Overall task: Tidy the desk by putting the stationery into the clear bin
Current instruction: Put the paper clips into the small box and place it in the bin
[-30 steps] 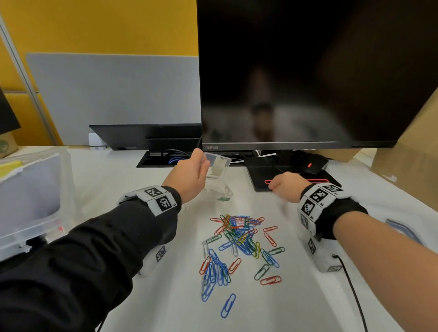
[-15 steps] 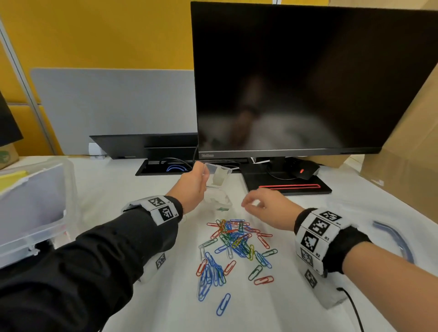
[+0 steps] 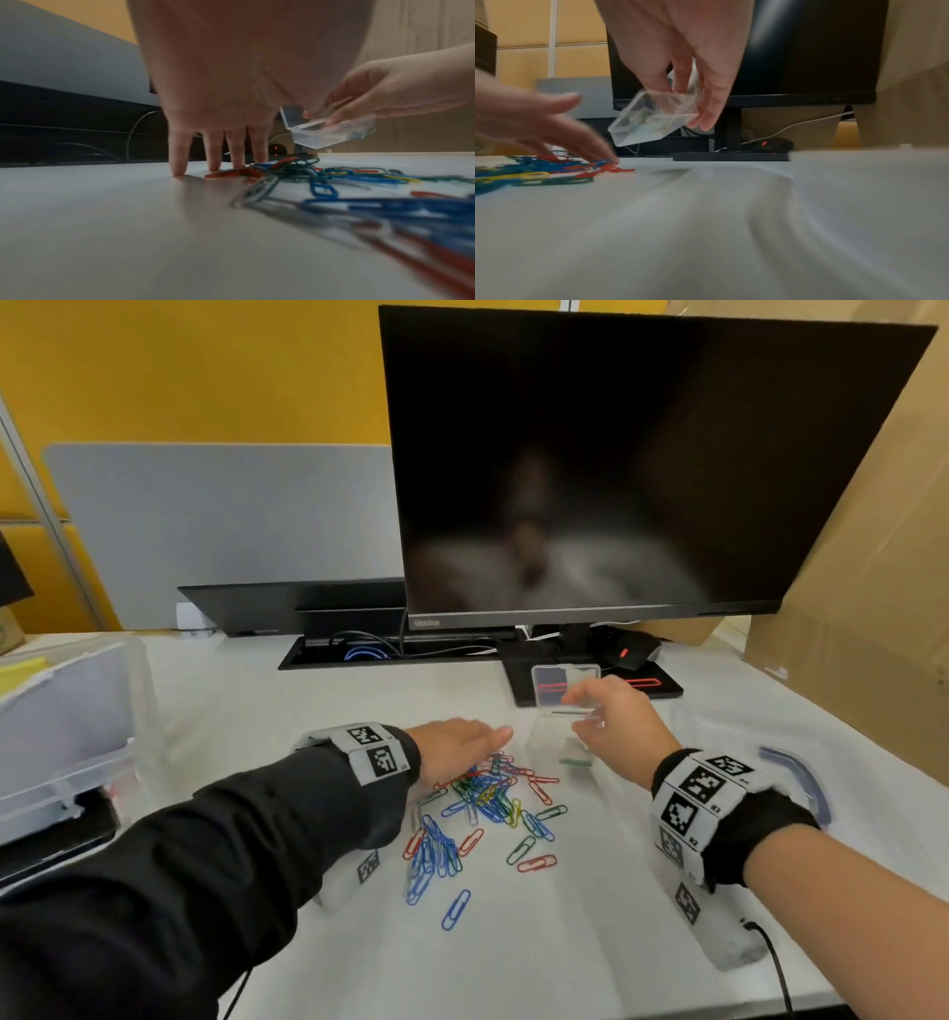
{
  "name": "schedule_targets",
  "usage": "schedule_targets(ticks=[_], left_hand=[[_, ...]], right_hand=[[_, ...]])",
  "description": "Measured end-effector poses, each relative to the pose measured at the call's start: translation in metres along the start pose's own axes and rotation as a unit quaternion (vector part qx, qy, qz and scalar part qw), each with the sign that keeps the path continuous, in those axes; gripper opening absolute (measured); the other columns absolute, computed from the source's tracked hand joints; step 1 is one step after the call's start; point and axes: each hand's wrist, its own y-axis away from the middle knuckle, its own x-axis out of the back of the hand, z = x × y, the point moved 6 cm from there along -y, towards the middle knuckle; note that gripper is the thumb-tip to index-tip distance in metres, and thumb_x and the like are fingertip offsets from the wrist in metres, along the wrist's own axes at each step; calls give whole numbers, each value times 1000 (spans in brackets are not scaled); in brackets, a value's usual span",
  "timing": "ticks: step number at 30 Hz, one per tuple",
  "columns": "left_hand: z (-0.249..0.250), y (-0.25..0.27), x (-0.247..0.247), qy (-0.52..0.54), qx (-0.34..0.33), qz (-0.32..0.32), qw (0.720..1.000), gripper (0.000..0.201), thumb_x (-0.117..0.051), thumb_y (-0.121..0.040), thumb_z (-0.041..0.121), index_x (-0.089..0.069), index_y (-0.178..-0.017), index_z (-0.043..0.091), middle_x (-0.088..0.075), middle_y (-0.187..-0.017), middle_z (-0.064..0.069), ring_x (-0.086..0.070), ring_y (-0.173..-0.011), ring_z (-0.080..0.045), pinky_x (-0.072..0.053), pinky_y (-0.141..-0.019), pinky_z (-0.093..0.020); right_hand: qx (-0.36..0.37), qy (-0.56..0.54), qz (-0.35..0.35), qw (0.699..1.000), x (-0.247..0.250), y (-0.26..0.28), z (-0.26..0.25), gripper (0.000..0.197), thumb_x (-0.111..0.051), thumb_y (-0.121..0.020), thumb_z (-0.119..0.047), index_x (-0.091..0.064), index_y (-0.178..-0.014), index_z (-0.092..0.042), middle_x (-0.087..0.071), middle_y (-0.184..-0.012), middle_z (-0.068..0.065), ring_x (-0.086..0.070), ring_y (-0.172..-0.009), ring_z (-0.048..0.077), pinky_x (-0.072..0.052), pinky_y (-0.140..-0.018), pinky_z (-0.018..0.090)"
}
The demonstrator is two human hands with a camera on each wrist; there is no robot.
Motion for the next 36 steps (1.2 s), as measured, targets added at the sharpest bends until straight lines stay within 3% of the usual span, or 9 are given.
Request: schedule_targets(ticks=[2,6,9,12,17,21,28,32,36], left_hand=[[-1,10,-10,-12,0,-70,997,61,-18,-95,54,-24,-147,23,-20,-157,3,-18,-144,-15,-9,-118,-33],[-6,36,-18,11,-65,-98,993,63,-41,-86,62,-30,-142,35,-27,-153,11,-25,-141,-12,-17,-117,-30],[-15,48,-21,19,-70,-95,993,88,-69,-70,57,-20,-142,45,-14,-154,18,-12,-143,-6,-12,-119,-30],[-16,49,-27,-85,-77,-96,989,108,-79,-58,57,-13,-143,47,-7,-155,21,-3,-143,-5,-7,-120,-35],[-5,44,-23,-26,-134,-45,990,55,-74,-75,40,-52,-126,39,-42,-131,11,-37,-119,-9,-27,-104,-17],[-9,35,-15,4,-136,-2,991,26,-69,-82,24,-68,-108,24,-56,-107,5,-51,-97,-7,-39,-90,-16],[4,19,16,31,-151,173,973,16,-62,-87,18,-69,-101,14,-65,-103,-3,-55,-90,-13,-43,-84,-22],[30,11,27,62,-193,261,944,15,-60,-88,16,-69,-100,12,-64,-99,-5,-52,-86,-11,-39,-74,-13],[51,-3,11,36,-218,181,958,27,-61,-88,16,-65,-114,13,-62,-112,-6,-55,-96,-14,-38,-81,-15]], right_hand=[[-22,18,2,1000,0,-1,5,34,-52,-89,-5,-57,-122,-12,-50,-126,9,-52,-112,23,-39,-95,25],[-37,28,9,999,0,-2,8,38,-47,-89,-1,-55,-125,-11,-49,-130,10,-51,-117,25,-37,-99,26],[-61,16,21,998,2,-2,12,41,-46,-88,4,-56,-125,-11,-49,-131,11,-49,-120,26,-37,-101,29],[-71,13,14,997,2,-1,13,42,-46,-88,6,-55,-125,-10,-48,-132,12,-47,-122,27,-36,-102,30],[-72,2,-2,997,0,0,12,43,-45,-86,9,-57,-123,-10,-50,-132,11,-48,-119,26,-36,-101,28],[-84,-10,-23,996,-4,0,13,41,-45,-85,10,-59,-118,-11,-53,-128,10,-50,-118,25,-38,-95,25],[-90,-37,-61,993,-12,-1,17,38,-50,-85,8,-62,-111,-16,-55,-127,7,-52,-96,16,-41,-72,19],[-61,-54,-87,993,-18,-2,11,35,-54,-83,7,-65,-107,-15,-59,-112,2,-49,-96,12,-44,-81,26],[-41,-54,-105,992,-19,0,5,30,-59,-81,3,-65,-105,-14,-55,-86,-11,-52,-93,16,-46,-85,33]])
